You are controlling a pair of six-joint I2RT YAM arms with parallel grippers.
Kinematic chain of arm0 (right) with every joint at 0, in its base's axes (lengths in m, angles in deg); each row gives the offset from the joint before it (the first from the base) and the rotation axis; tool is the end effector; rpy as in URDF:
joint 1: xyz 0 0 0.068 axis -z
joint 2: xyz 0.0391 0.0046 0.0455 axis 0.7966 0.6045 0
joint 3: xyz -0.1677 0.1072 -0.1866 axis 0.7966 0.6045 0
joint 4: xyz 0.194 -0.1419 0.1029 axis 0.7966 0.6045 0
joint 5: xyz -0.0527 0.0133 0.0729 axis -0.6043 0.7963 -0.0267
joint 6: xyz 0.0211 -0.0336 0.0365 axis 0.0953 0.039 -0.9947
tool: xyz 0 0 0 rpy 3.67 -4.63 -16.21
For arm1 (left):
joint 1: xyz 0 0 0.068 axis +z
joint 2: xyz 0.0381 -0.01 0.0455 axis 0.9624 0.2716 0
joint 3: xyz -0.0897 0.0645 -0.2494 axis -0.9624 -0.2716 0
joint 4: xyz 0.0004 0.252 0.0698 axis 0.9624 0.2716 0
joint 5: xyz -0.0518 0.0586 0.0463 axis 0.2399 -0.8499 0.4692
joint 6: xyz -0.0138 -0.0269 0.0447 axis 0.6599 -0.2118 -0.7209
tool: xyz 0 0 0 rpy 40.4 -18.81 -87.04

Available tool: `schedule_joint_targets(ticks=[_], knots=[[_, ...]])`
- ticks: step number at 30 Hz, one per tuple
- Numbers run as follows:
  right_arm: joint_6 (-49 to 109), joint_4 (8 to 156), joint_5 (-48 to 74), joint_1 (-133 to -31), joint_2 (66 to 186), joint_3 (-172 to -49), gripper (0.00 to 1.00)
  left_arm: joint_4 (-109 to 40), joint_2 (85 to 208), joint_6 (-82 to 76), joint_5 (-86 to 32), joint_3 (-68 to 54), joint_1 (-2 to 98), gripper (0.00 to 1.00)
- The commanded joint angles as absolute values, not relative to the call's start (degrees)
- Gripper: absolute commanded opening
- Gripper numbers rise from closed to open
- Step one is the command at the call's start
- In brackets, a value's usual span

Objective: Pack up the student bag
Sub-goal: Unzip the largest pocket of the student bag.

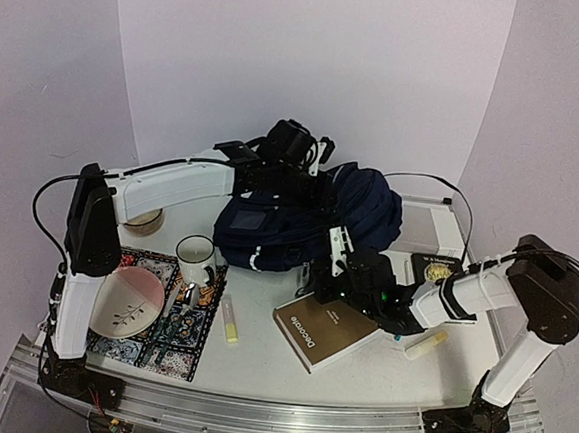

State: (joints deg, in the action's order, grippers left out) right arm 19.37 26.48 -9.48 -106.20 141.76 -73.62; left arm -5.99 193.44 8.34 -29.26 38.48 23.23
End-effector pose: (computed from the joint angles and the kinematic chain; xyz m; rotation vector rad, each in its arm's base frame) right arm 0.2106 0.2679 0.1944 -0.3150 1.6436 0.7295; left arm 0.3148 -0.3948 0.3190 0.6014 2.1541 -0.8573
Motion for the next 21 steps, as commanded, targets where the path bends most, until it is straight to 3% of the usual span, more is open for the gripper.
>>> schedule_joint_targets(ticks=[1,9,21], knots=[[17.32,28.80,-10.16,-106.54,135.55,-71.75,0.00,-14.97,193.70,-1.10,-31.86,43.99,23.53,0.00],[12.10,45.43,-15.05,-106.57,131.08,-73.99,0.00,-15.64,195.46,-11.58,-32.45,44.30,23.53,0.00],[10.51,55.68,-23.26,-106.48,123.74,-73.34,0.00,-16.34,192.18,-18.73,-25.99,38.44,23.52,0.00]])
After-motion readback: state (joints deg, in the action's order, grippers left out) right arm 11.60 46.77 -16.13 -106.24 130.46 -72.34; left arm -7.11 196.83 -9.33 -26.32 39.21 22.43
